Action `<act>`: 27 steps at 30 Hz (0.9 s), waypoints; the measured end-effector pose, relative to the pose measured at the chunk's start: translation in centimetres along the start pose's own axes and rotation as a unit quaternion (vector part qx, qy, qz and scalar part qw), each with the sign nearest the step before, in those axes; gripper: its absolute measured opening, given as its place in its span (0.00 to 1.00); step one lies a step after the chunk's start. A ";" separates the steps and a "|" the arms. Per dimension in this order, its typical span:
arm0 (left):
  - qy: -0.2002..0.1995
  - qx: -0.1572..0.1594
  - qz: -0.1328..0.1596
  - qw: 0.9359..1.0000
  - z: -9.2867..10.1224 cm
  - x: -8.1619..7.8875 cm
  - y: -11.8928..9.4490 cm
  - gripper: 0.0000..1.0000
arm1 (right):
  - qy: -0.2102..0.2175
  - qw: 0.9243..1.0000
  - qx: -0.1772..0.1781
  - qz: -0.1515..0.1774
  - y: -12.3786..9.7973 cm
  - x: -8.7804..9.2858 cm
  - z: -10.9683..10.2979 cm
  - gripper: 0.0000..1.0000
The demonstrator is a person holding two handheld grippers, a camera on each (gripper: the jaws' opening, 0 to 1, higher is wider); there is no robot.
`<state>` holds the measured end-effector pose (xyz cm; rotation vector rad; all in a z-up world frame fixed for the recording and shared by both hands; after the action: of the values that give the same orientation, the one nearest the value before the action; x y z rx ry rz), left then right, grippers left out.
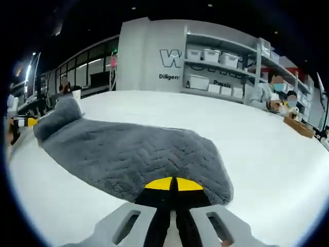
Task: Open the folded towel by lifting each exposed corner and separating the folded layers until the towel lies flat within the target outline without major curled edges
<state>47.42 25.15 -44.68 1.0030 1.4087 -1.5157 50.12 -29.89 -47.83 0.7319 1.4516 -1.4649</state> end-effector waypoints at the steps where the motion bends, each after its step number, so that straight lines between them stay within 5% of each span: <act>1: -0.001 0.000 -0.001 1.000 0.0 0.0 0.0 0.76 | -0.001 1.000 0.004 0.000 0.0 0.0 0.3 0.00; 27: -0.005 0.001 -0.012 1.000 -0.1 0.4 -0.1 0.74 | -0.009 0.994 0.103 -0.020 -1.2 1.4 5.5 0.00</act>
<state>47.23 25.19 -45.00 0.9822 1.4171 -1.5391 49.49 -35.65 -47.80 0.8183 1.3201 -1.6650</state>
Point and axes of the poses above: the point that each gripper's makers call its tool centre point, and the gripper's own axes: y roughly forward along the fingers, z roughly to its right, x roughly out of its underside, the point moved 7 cm from there along -y, roughly backward along the fingers, and after that the axes turned 3 degrees about -y, right-handed, at the moved point
